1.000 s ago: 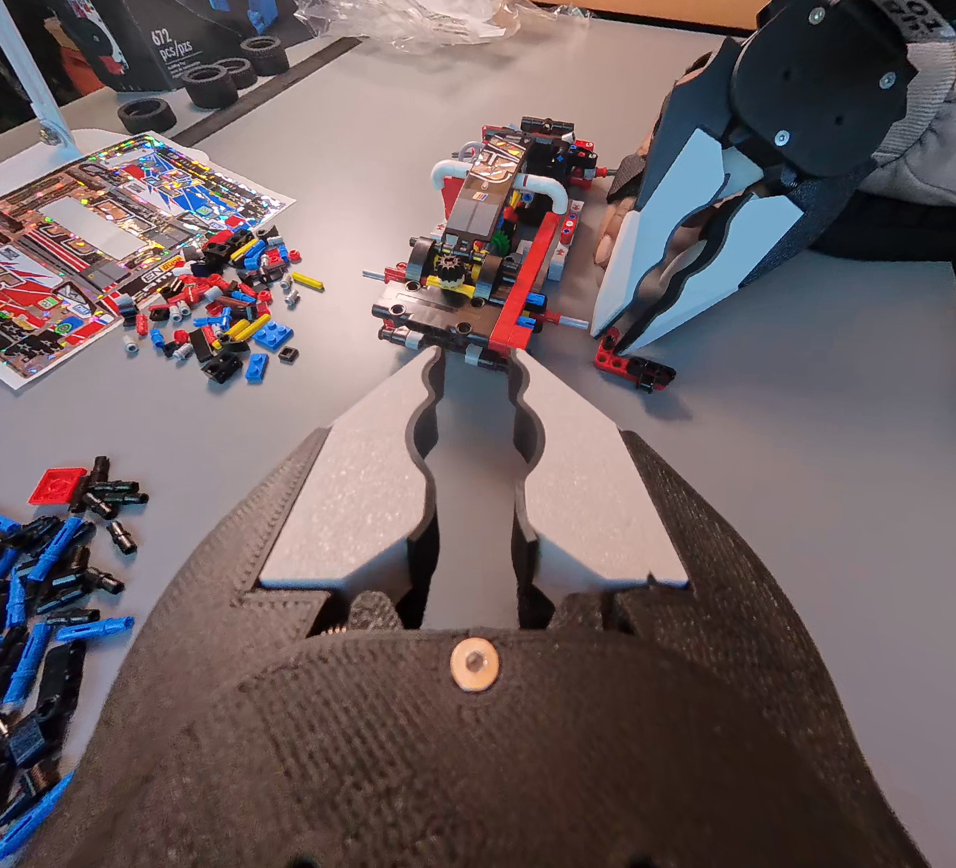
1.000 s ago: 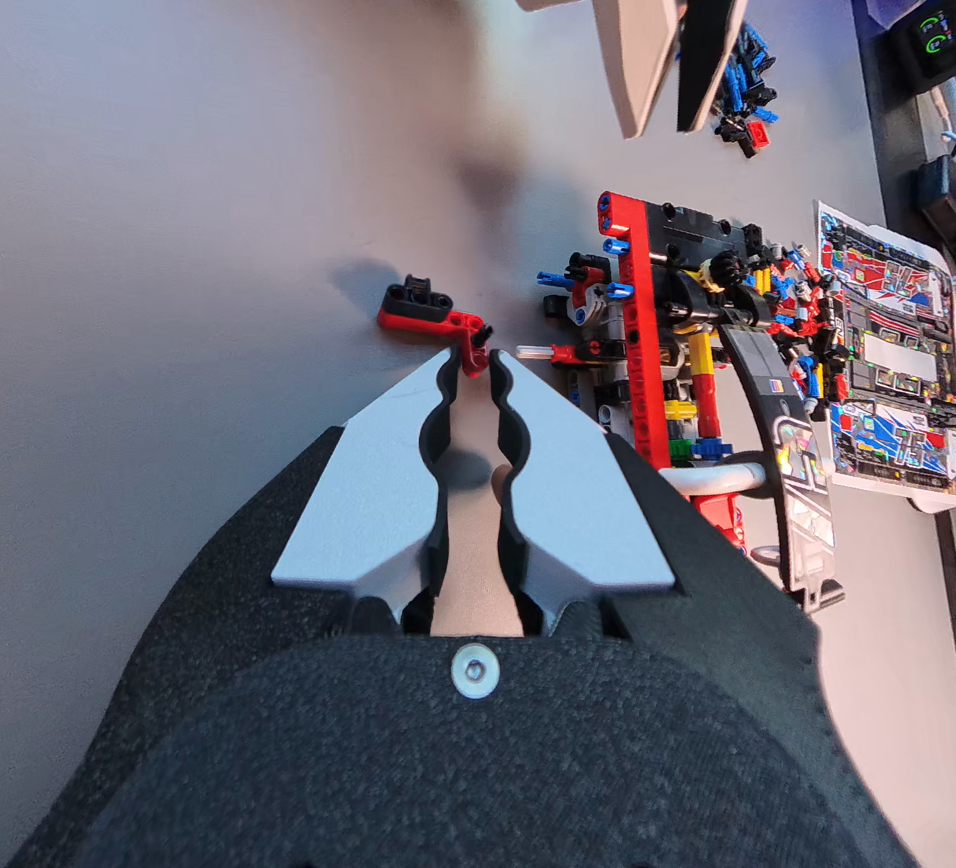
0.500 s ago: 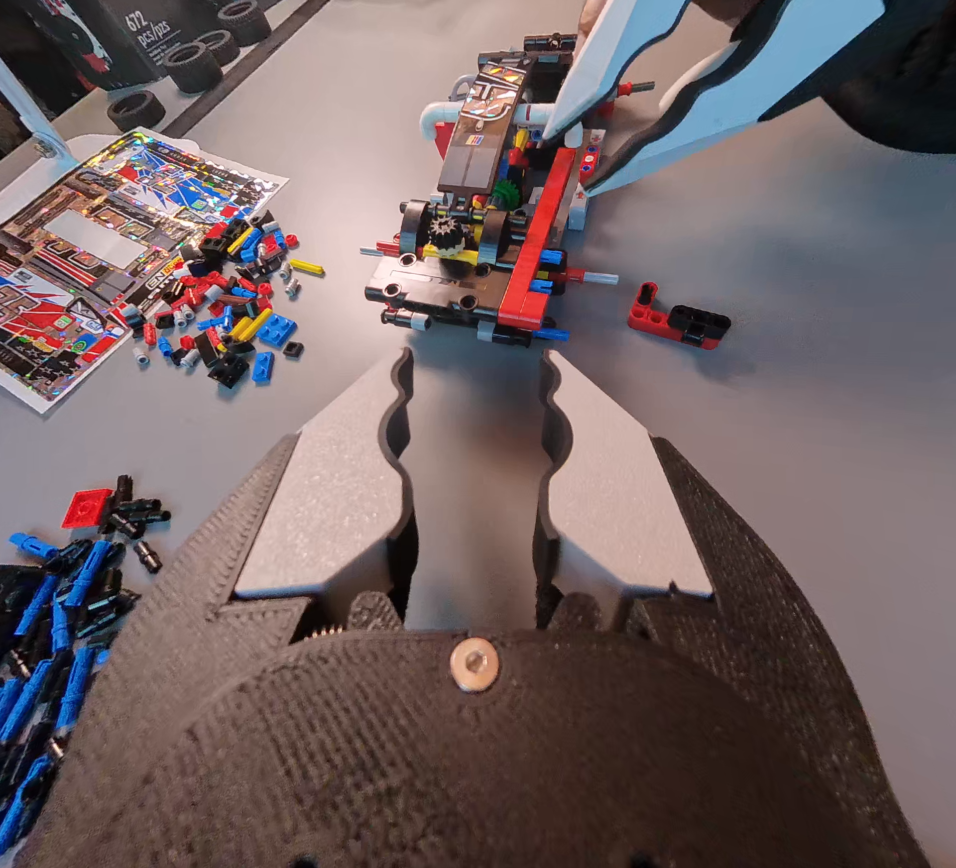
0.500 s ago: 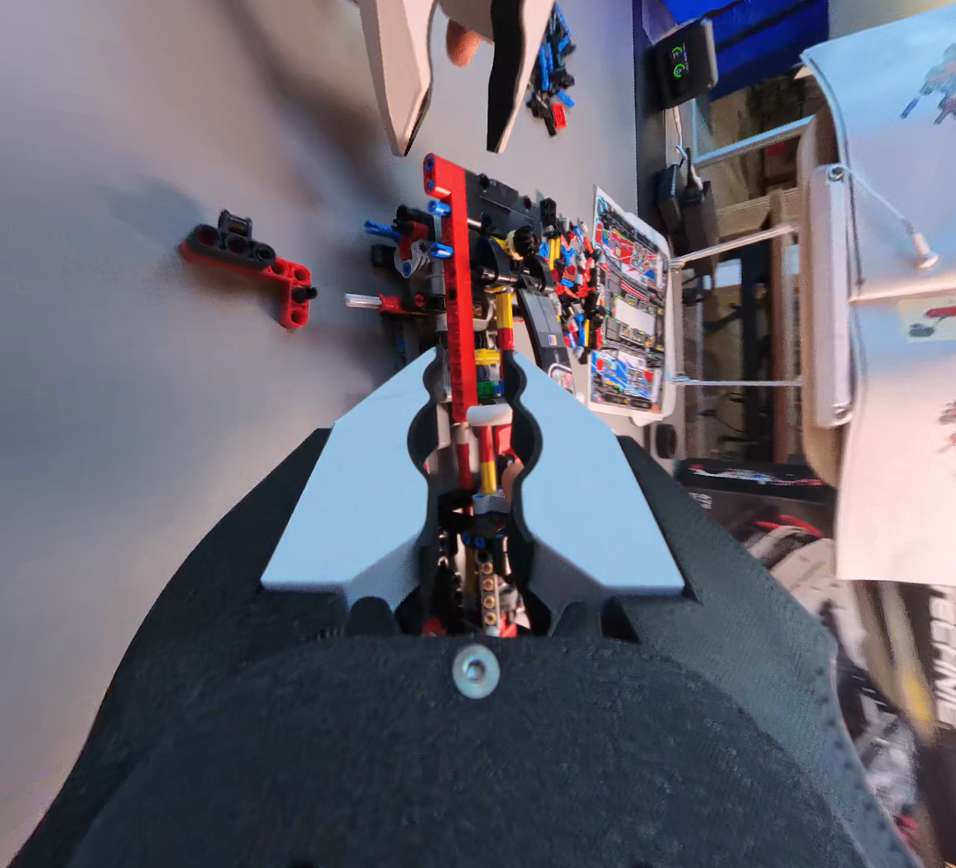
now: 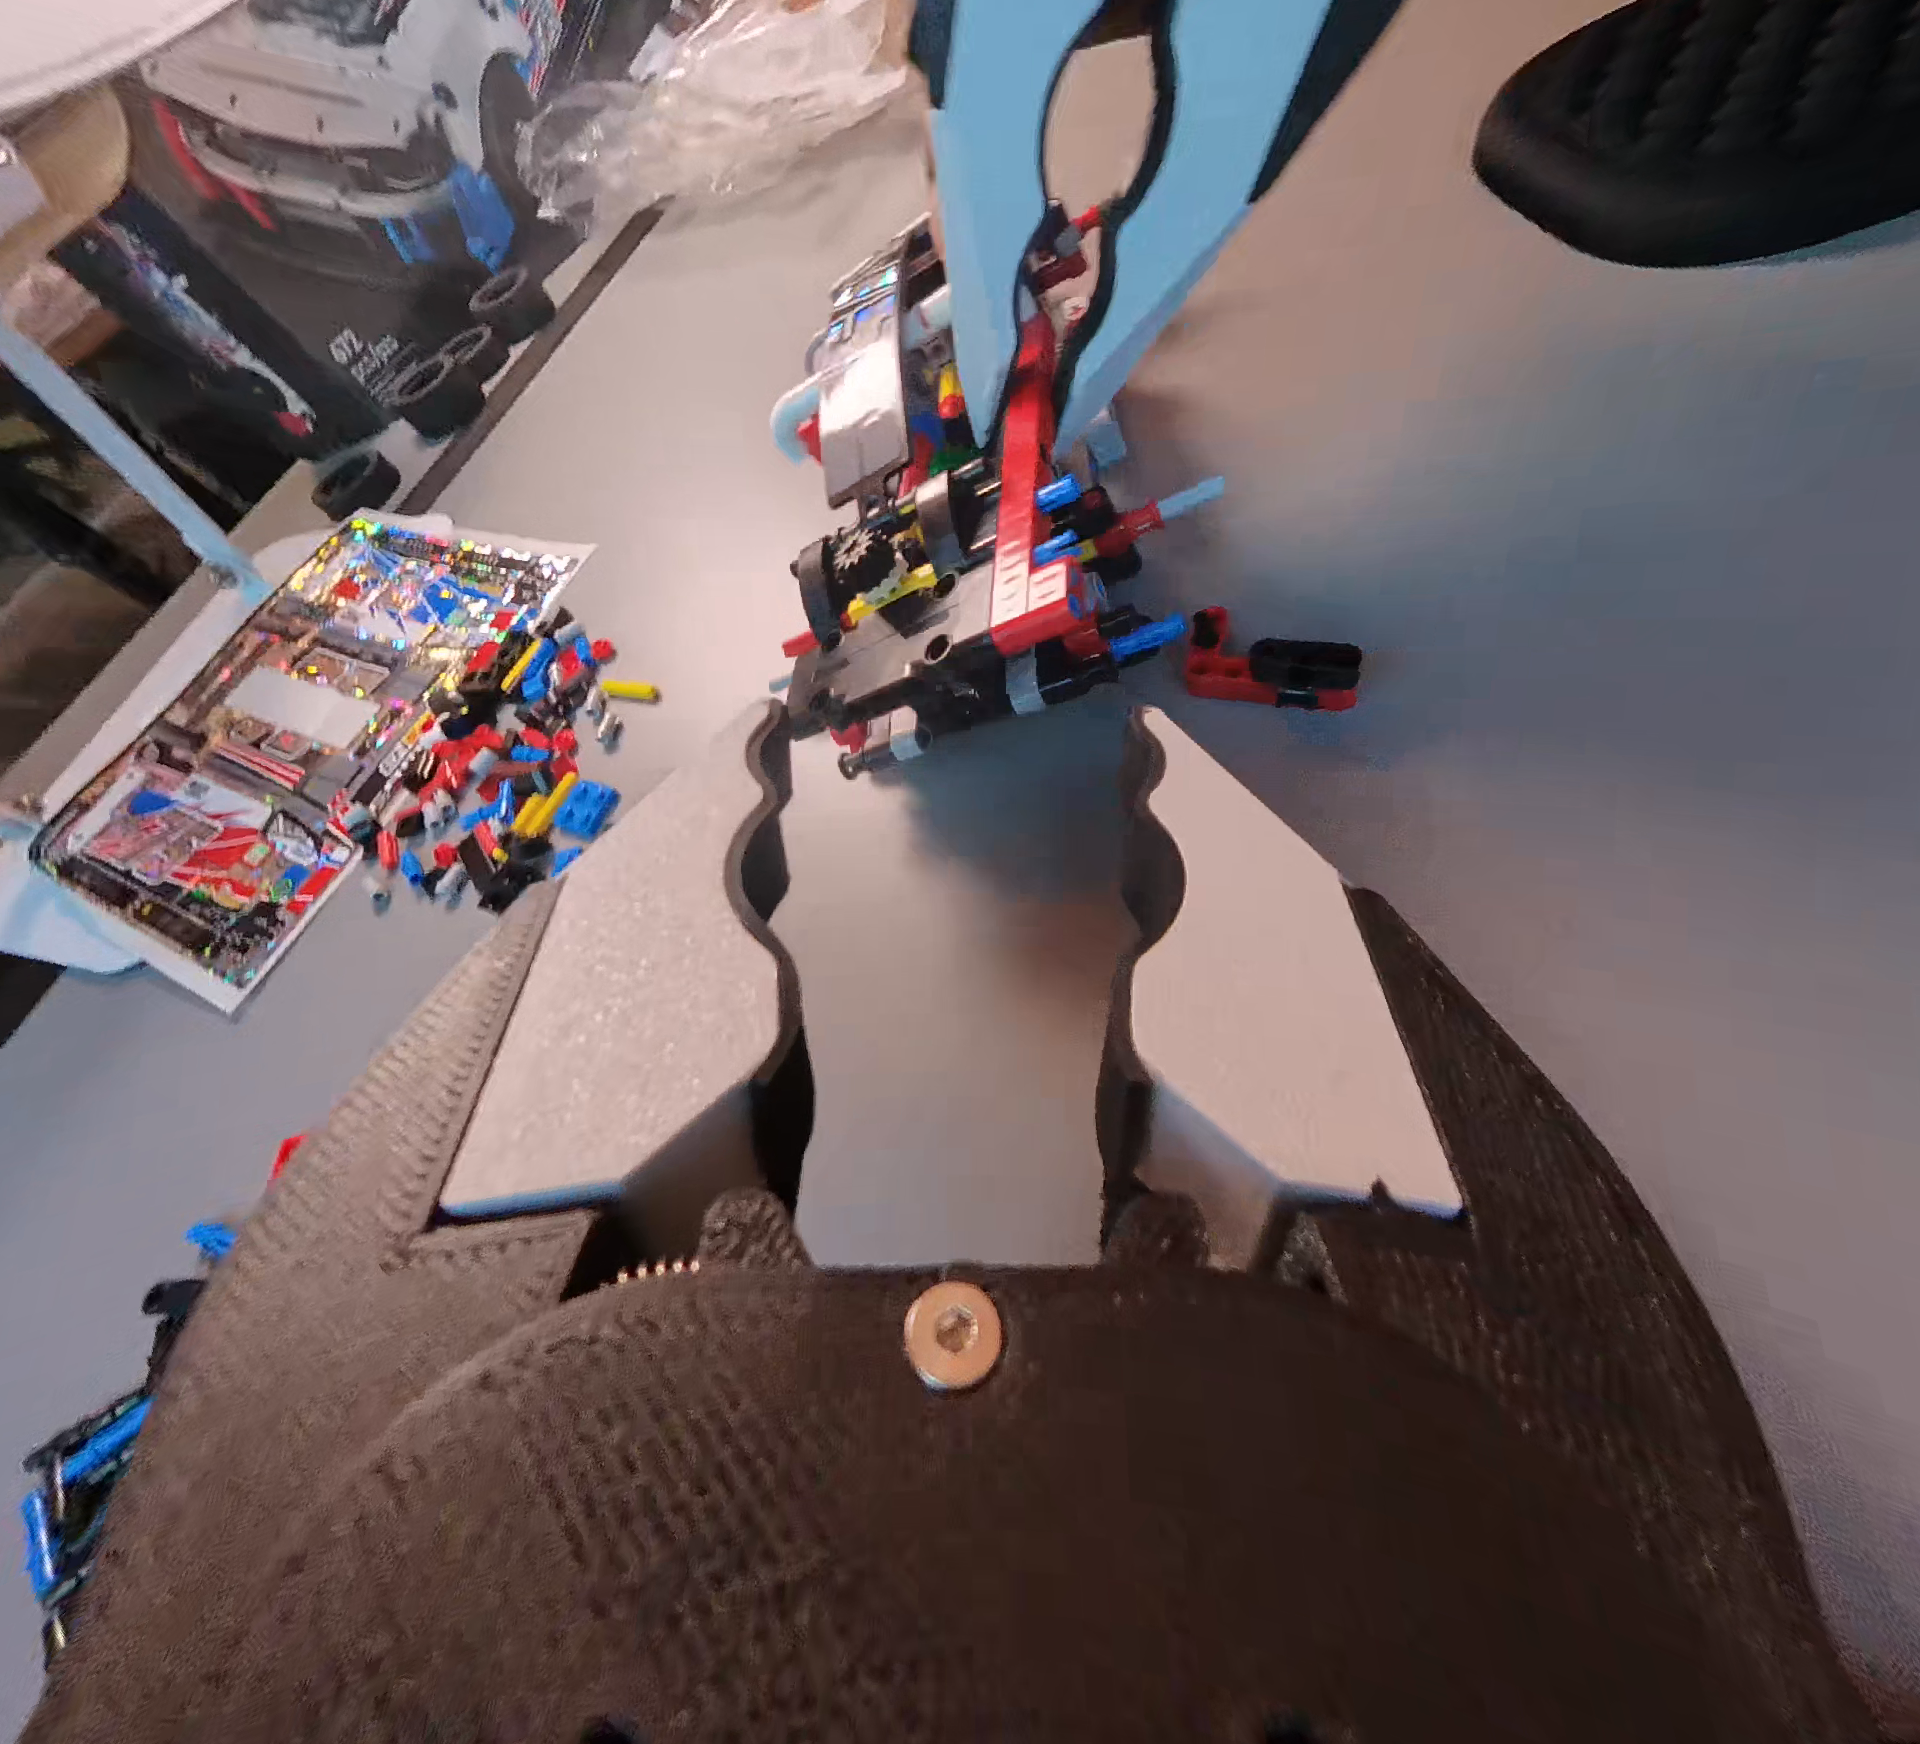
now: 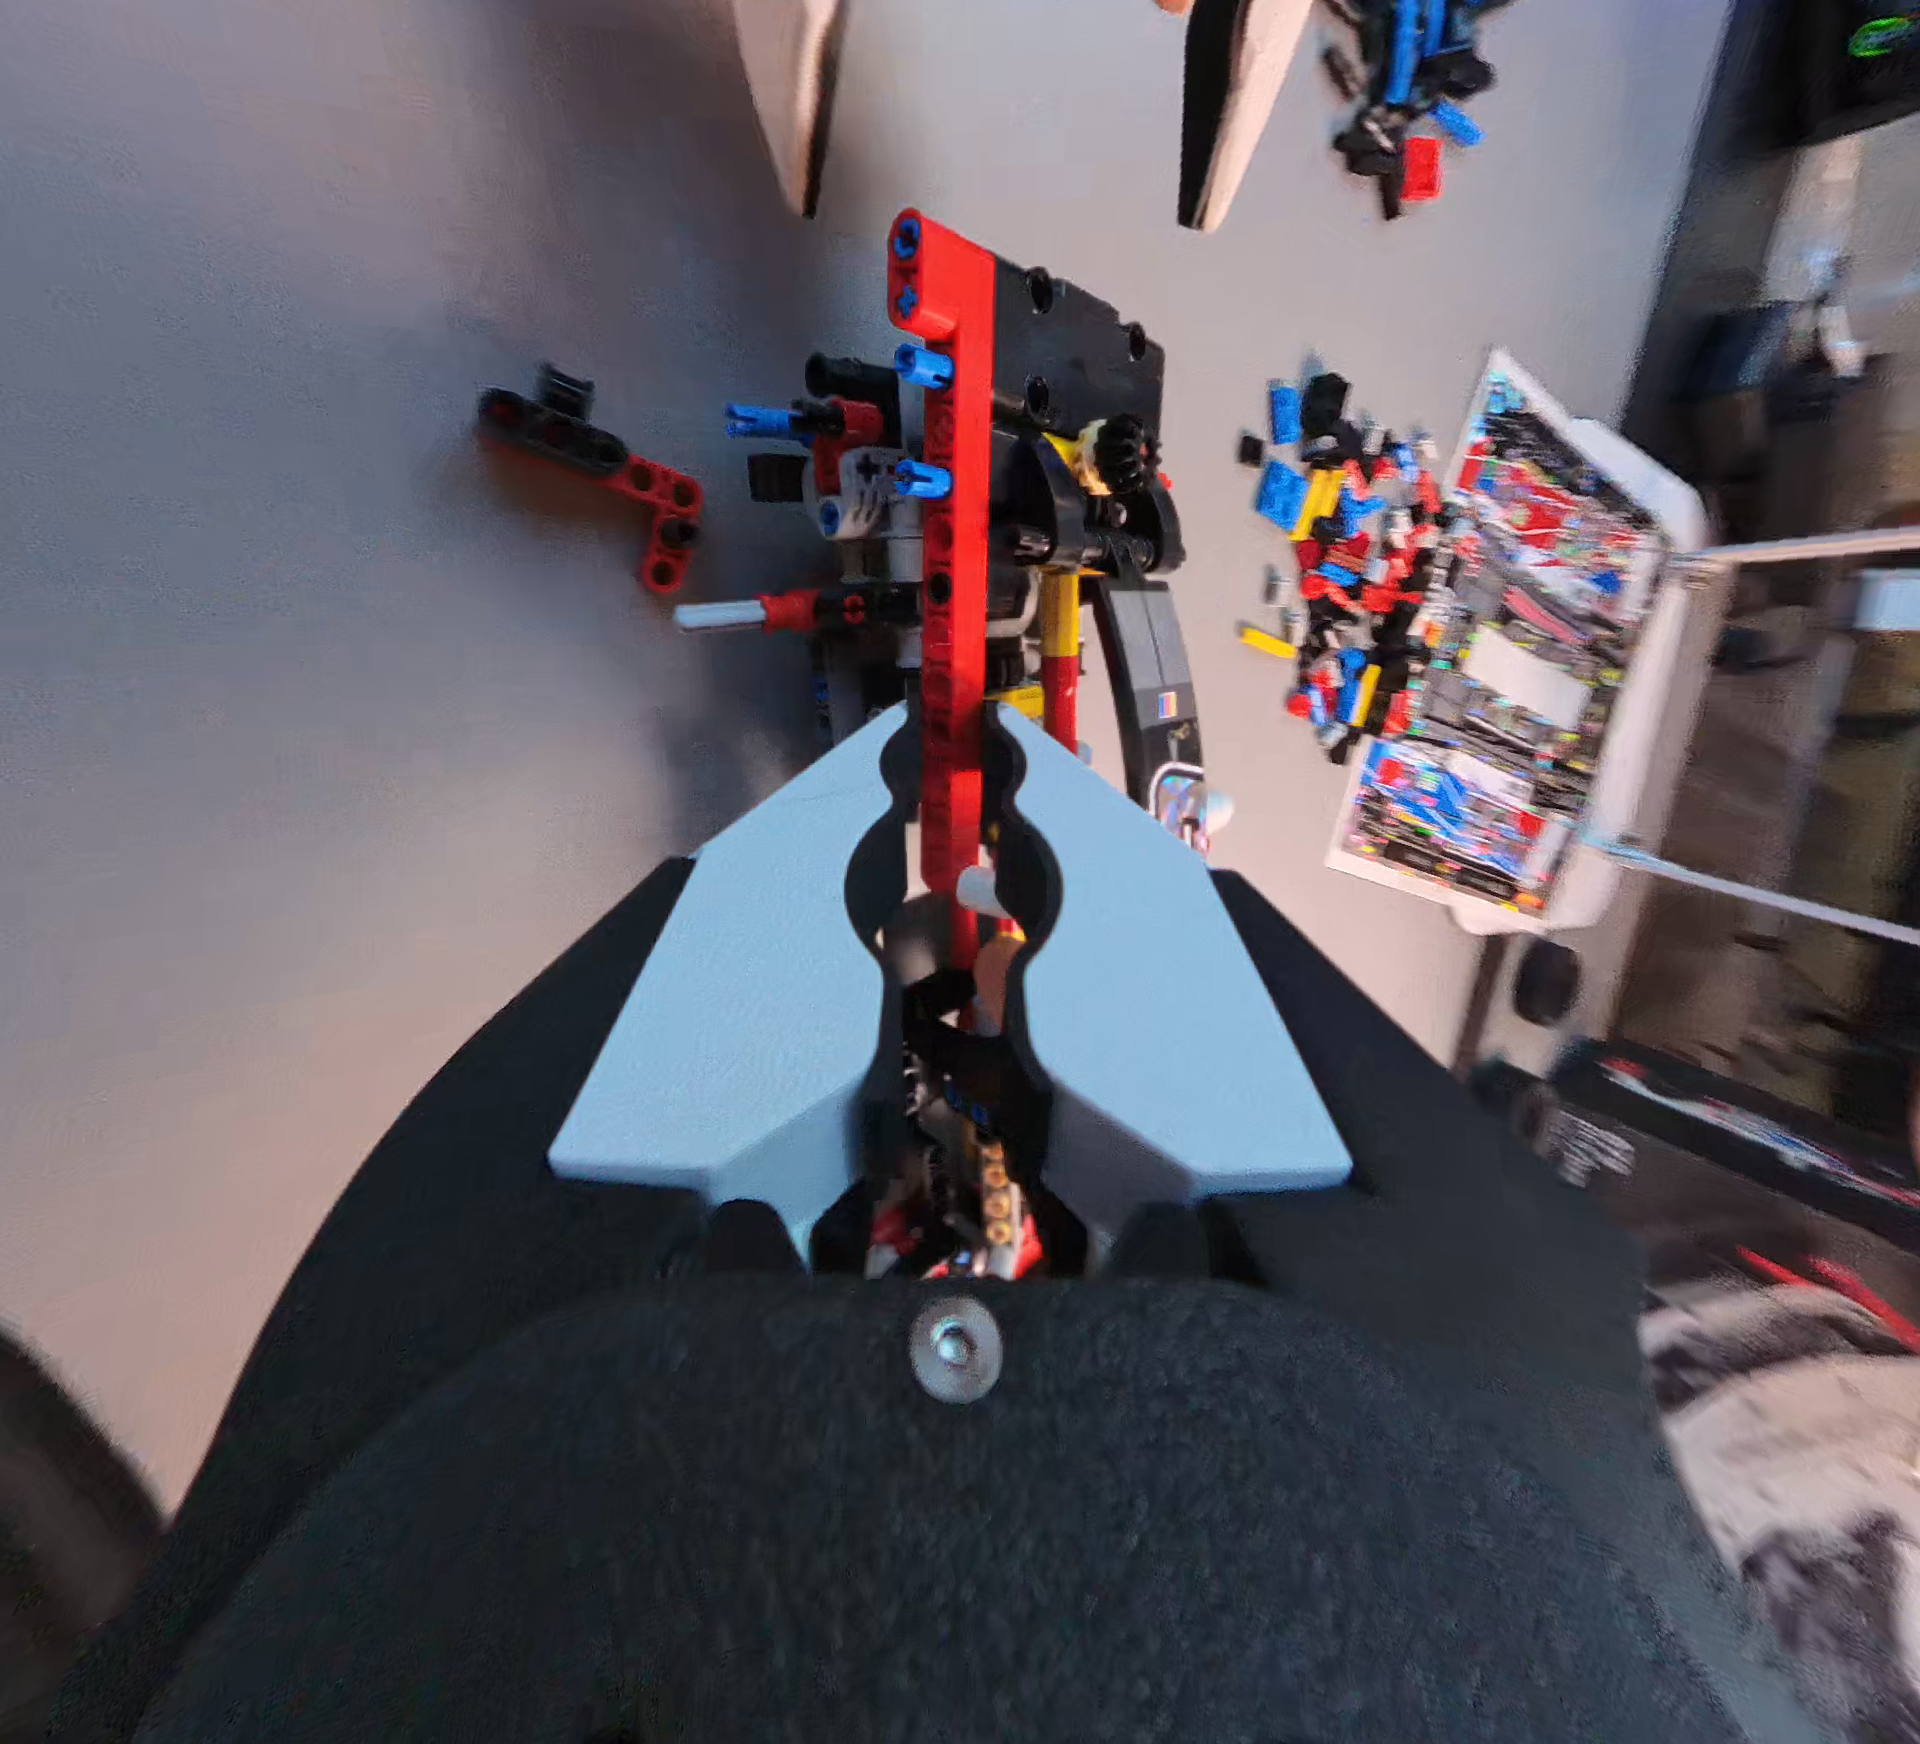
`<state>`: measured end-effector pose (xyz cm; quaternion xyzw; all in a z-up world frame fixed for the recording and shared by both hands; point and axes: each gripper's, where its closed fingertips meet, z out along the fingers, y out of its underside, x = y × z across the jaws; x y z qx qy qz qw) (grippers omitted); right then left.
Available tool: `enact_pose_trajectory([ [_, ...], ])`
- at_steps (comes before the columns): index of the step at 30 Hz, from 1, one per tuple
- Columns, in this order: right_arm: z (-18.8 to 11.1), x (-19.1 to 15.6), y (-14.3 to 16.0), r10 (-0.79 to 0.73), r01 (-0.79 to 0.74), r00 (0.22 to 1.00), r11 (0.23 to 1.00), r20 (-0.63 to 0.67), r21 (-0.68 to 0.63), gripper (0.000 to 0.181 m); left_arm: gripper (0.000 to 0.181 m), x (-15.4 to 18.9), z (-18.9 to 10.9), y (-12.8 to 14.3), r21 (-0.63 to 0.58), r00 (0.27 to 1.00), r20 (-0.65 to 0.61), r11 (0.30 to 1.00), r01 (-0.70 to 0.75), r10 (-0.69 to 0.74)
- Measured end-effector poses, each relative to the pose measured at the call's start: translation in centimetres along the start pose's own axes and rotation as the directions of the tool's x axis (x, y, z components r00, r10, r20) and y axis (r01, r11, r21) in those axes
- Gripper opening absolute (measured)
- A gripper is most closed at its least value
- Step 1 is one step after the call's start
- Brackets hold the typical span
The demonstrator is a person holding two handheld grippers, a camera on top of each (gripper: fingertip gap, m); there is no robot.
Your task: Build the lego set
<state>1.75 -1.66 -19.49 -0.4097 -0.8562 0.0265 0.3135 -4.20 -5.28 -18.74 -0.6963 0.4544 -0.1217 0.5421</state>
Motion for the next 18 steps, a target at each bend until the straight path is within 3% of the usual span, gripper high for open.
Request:
enact_pose_trajectory([
  [5, -2.0, -0.7, -0.8, 0.075, -0.106, 0.929, 0.992, 0.362, 0.066, 0.008, 0.076, 1.3, 1.5, -1.3, 0.017, 0.988, 0.029, 0.988, -0.153, 0.152],
  [9, -1.6, -0.5, -1.1, 0.080, -0.122, 0.859, 0.991, 0.506, 0.049, 0.007, 0.079, 1.2, 4.1, -0.8, -0.038, 0.982, 0.045, 0.982, -0.183, 0.185],
  [14, -0.6, 0.6, -0.3, 0.056, -0.070, 0.865, 0.998, 0.499, 0.010, 0.008, 0.070, -0.1, 4.1, -0.3, -0.045, 0.984, 0.066, 0.986, -0.161, 0.164],
  [18, -0.6, 2.4, -0.1, 0.025, -0.032, 0.914, 0.999, 0.405, 0.011, 0.020, 0.068, -0.5, 3.8, -0.4, -0.009, 0.995, 0.044, 0.995, -0.095, 0.095],
])
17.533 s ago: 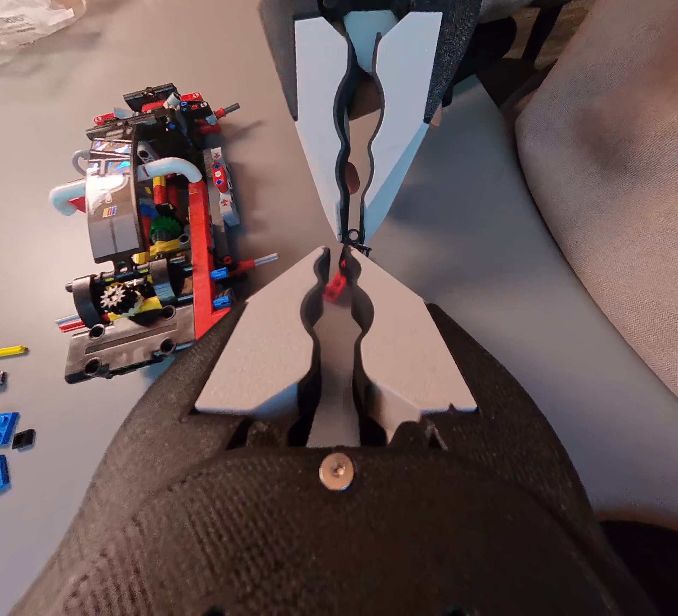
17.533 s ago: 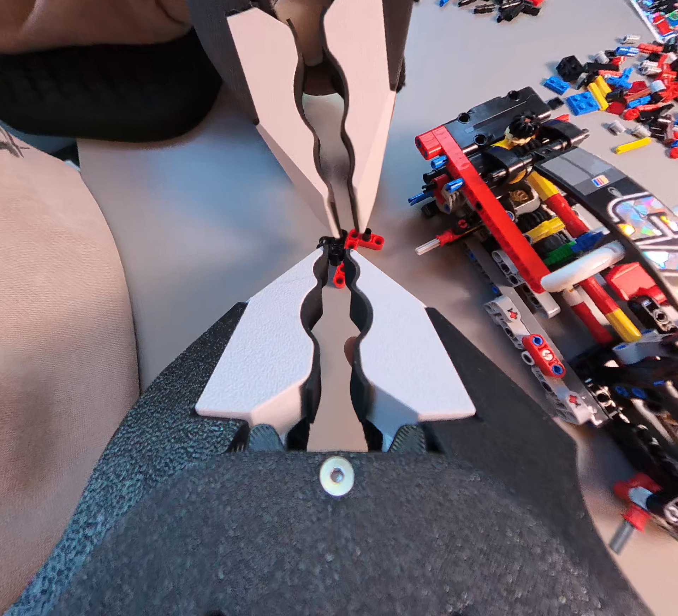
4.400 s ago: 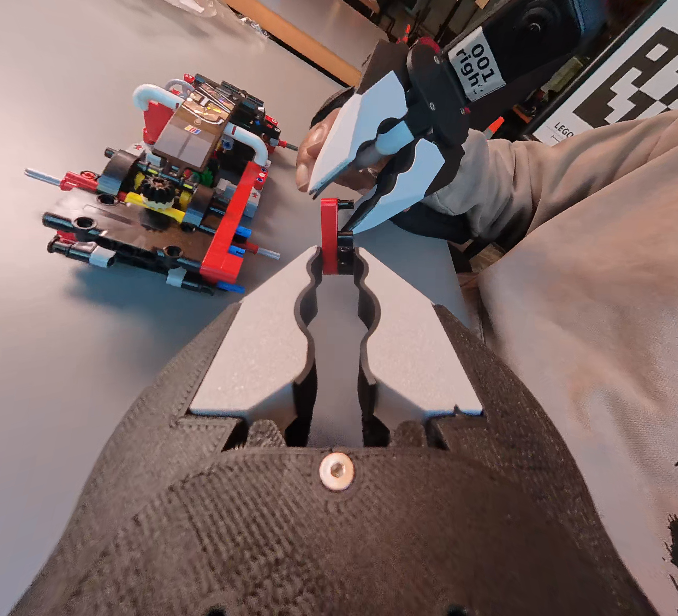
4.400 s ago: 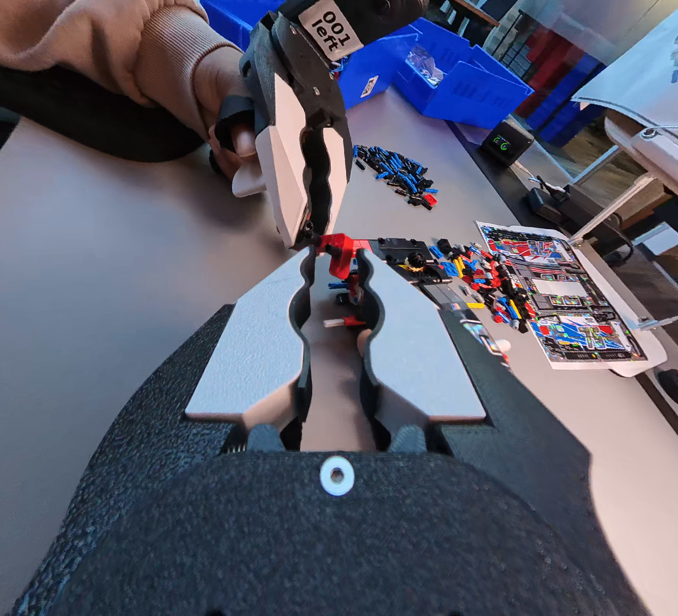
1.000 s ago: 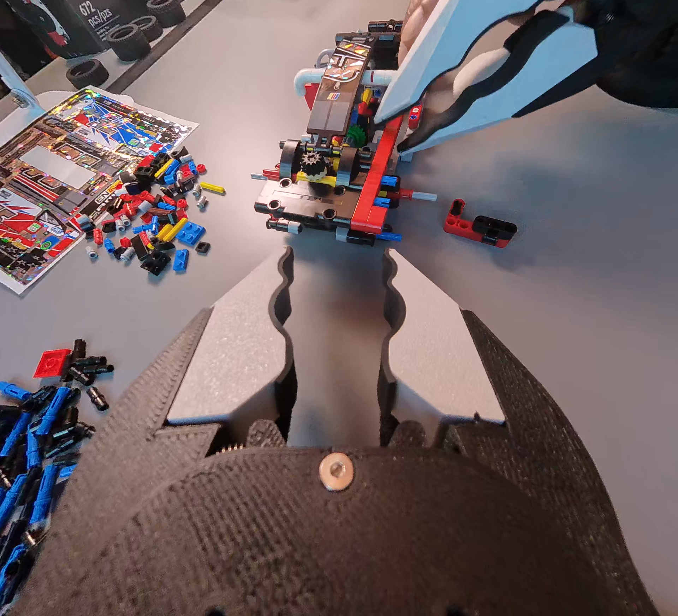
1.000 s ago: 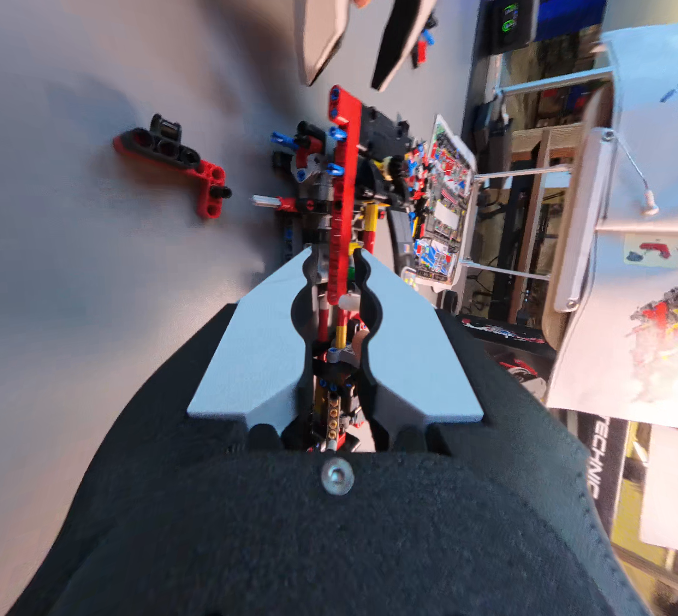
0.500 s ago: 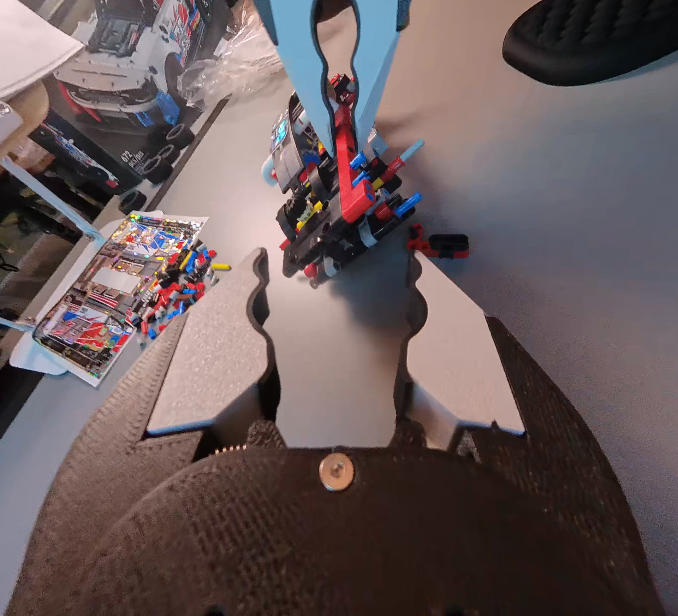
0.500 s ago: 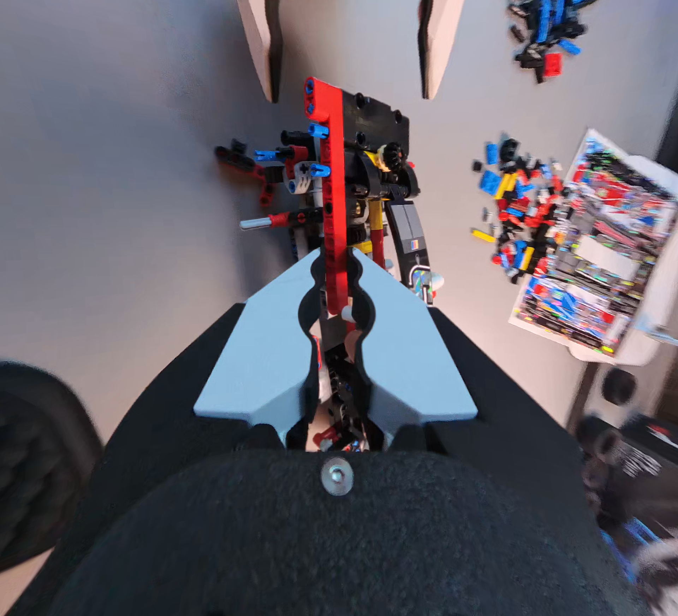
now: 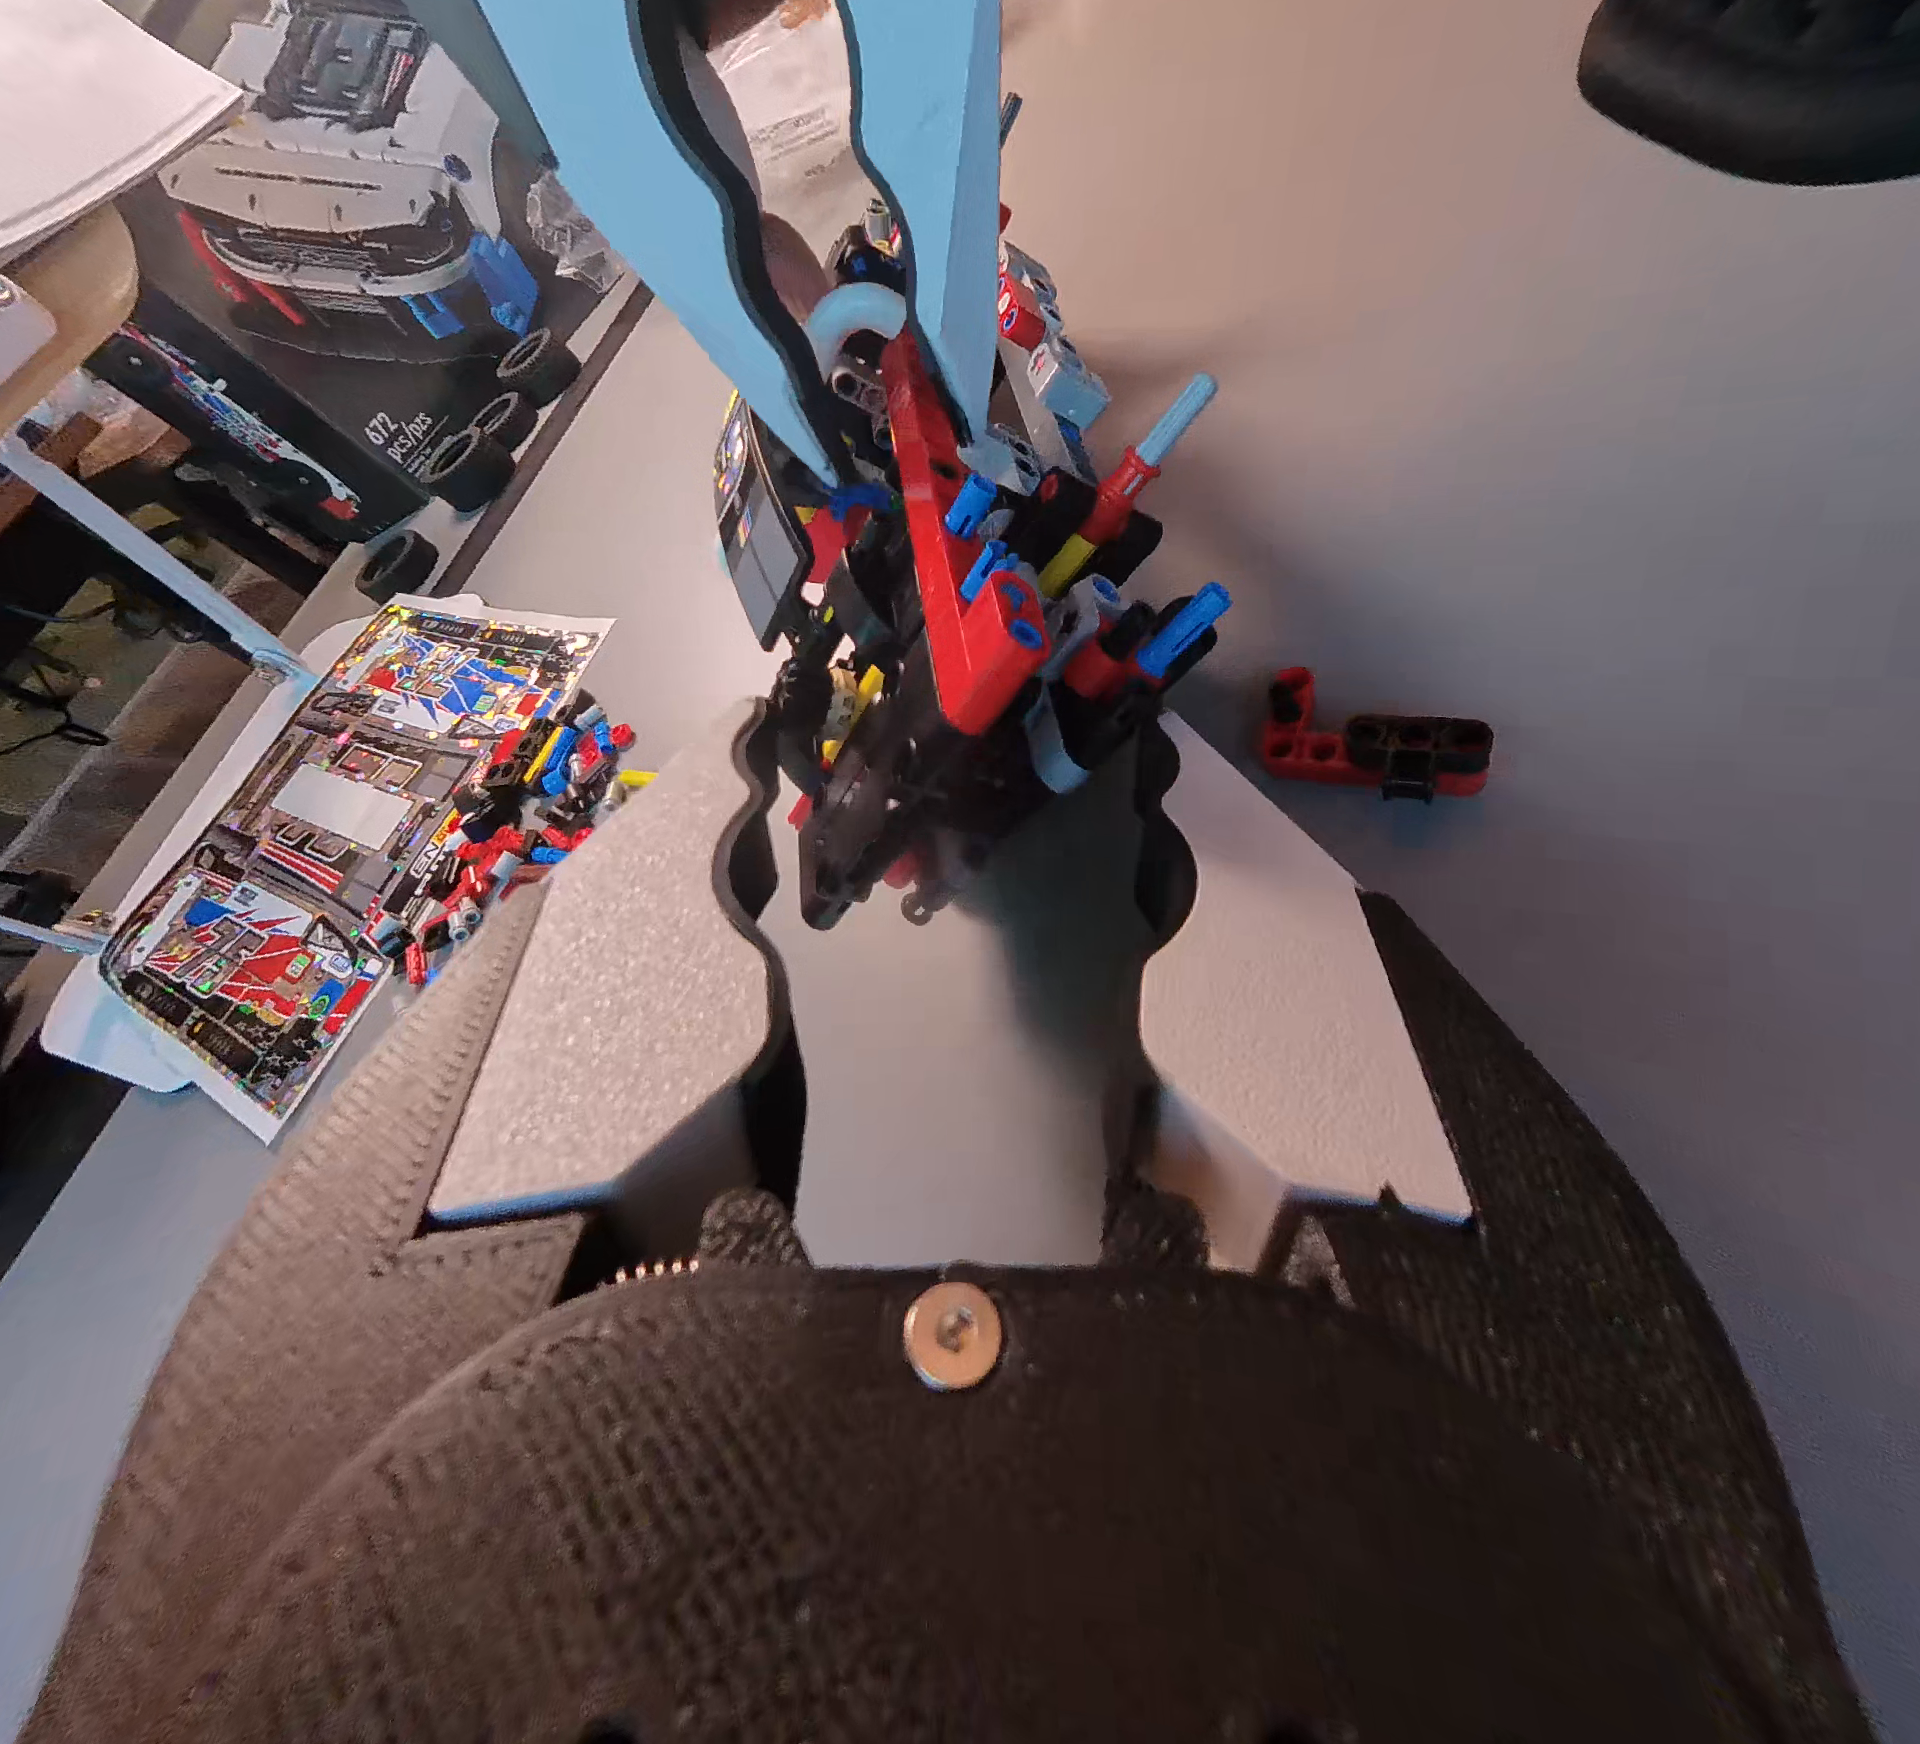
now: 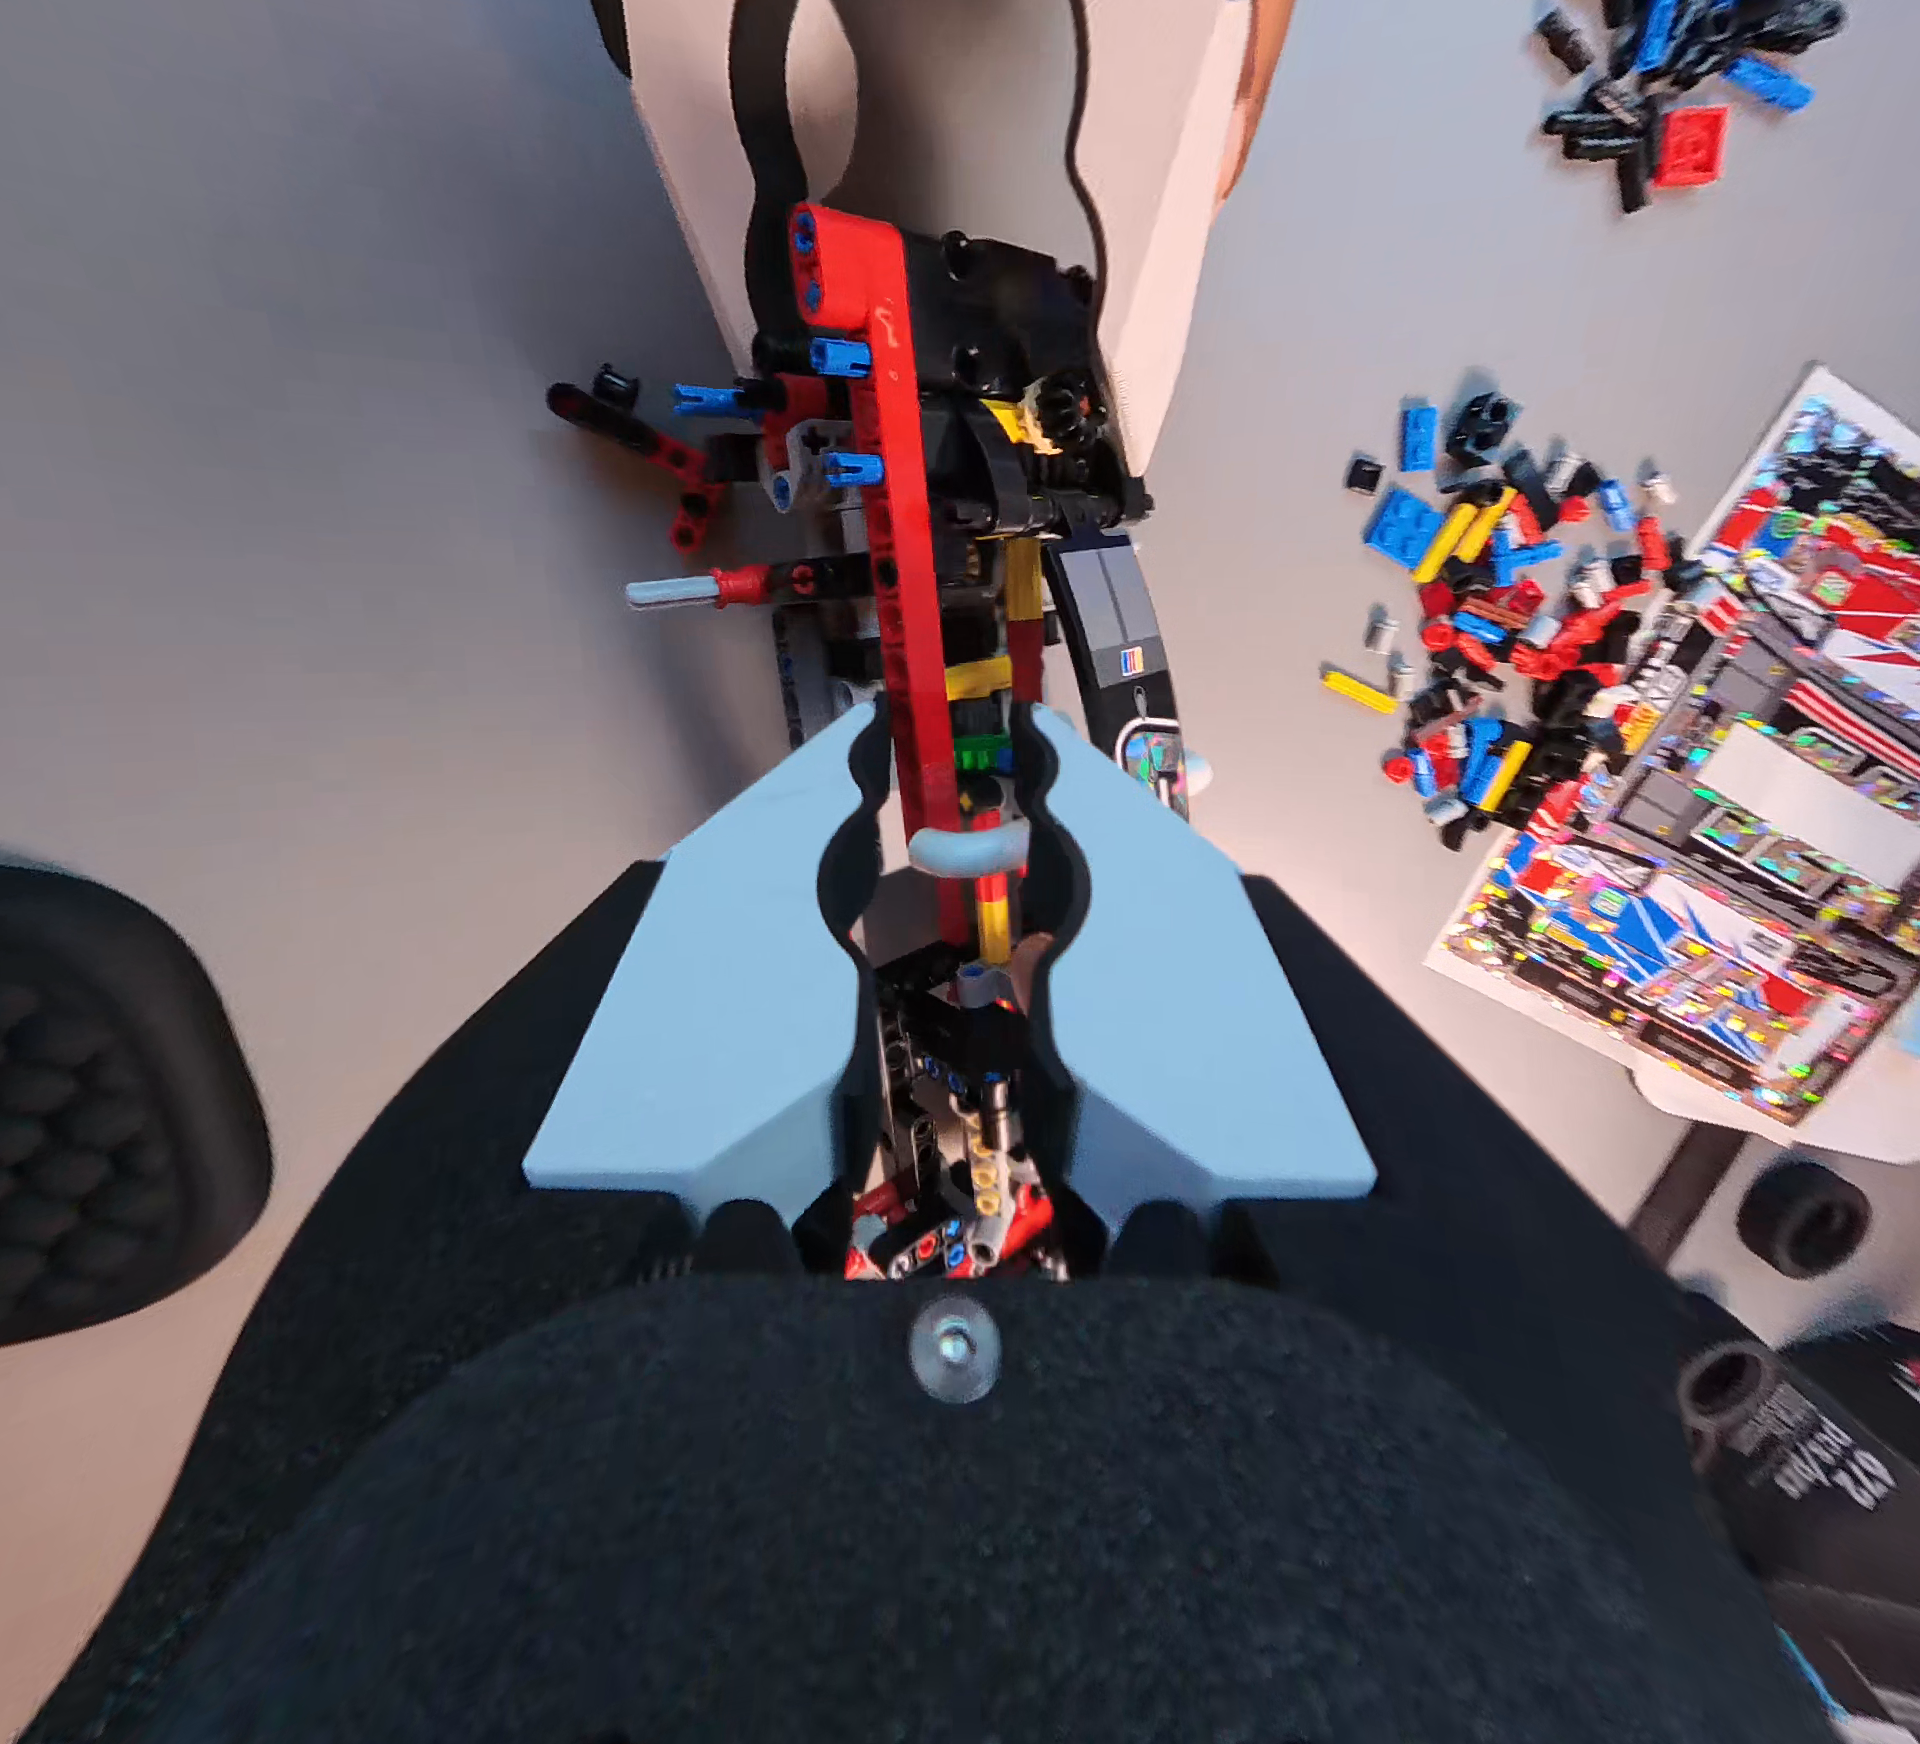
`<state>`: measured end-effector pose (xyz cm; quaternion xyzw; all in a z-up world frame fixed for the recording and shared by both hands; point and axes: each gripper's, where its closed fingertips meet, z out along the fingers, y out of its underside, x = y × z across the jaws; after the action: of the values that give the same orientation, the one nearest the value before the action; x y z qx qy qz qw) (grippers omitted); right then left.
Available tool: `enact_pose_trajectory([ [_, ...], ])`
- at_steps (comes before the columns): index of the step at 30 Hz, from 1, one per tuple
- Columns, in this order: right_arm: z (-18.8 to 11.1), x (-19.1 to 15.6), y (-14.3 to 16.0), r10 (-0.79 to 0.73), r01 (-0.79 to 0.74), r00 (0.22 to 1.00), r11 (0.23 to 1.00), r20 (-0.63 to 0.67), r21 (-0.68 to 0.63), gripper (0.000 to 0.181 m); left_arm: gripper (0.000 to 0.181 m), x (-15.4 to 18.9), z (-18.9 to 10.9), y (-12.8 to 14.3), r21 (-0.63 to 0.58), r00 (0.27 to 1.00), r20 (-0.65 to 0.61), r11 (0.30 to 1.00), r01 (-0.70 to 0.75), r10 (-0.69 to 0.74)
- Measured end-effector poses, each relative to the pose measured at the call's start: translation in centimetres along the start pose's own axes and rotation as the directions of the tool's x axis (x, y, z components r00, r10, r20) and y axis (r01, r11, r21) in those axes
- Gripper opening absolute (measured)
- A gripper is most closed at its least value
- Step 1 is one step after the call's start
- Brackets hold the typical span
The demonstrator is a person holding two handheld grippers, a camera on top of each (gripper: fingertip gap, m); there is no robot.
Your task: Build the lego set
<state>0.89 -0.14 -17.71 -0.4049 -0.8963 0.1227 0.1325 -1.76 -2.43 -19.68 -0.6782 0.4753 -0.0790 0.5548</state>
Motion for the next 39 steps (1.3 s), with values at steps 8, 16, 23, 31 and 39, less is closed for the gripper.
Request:
enact_pose_trajectory([
  [8, -4.2, 0.4, -0.8, -0.002, 0.067, 0.921, 0.986, -0.390, 0.153, 0.037, 0.067, -1.0, -0.4, 0.0, 0.033, 0.985, -0.066, 0.986, 0.165, -0.162],
  [16, -0.8, -0.1, -0.2, -0.131, 0.143, 0.801, 0.989, -0.584, -0.025, 0.033, 0.066, -2.3, -0.9, -0.6, 0.074, 0.878, -0.204, 0.887, 0.456, -0.434],
  [23, -0.9, 1.4, -1.2, -0.142, 0.147, 0.897, 0.989, -0.418, -0.021, 0.012, 0.066, -3.0, -1.3, -0.7, 0.107, 0.808, -0.238, 0.813, 0.573, -0.538],
  [31, -1.2, 2.0, -1.5, -0.097, 0.104, 0.972, 0.994, -0.215, 0.024, 0.012, 0.075, -3.4, -0.2, -0.2, 0.091, 0.944, -0.019, 0.940, 0.329, -0.328],
  [39, -1.6, 1.9, -2.1, -0.064, 0.069, 0.977, 0.997, -0.202, 0.020, 0.013, 0.068, -3.3, -0.2, 0.1, 0.065, 0.936, -0.041, 0.934, 0.351, -0.349],
])
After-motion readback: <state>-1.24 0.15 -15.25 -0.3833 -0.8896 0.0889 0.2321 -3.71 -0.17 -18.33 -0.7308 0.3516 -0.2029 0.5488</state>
